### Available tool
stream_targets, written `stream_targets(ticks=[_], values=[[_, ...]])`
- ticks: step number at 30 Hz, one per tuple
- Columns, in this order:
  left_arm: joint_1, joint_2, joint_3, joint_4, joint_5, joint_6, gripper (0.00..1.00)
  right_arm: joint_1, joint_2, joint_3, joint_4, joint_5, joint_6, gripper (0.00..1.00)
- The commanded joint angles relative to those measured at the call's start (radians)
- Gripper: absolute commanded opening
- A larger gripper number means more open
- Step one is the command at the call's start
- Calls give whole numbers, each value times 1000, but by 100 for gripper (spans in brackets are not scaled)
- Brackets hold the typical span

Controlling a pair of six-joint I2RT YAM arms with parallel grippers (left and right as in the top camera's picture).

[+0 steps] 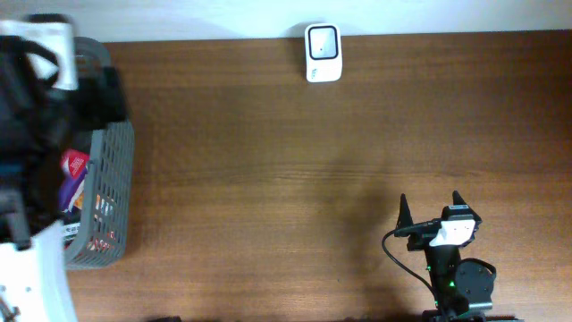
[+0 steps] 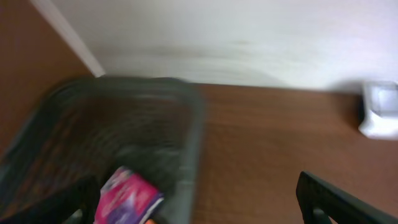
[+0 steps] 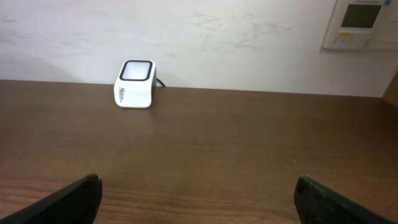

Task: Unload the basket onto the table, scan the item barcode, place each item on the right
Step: 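Grasp the purple Carefree liner pack in the basket with the left gripper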

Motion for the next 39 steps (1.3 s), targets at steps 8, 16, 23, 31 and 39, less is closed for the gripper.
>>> stream_targets(ticks=[8,16,23,31,39], values=[[402,157,22,-8,-28,-261,99,1,-6,-7,-5,8,0,99],[418,519,22,-64,95,-223,99,1,-6,-7,-5,8,0,98],[419,736,22,-171,88,-212,99,1,-6,-7,-5,8,0,98],[416,834,-15,-146,38,-346,91,1,-6,-7,-5,8,0,98],[412,833,-193,-29,-49,-380,60,1,-6,-7,-5,8,0,98]])
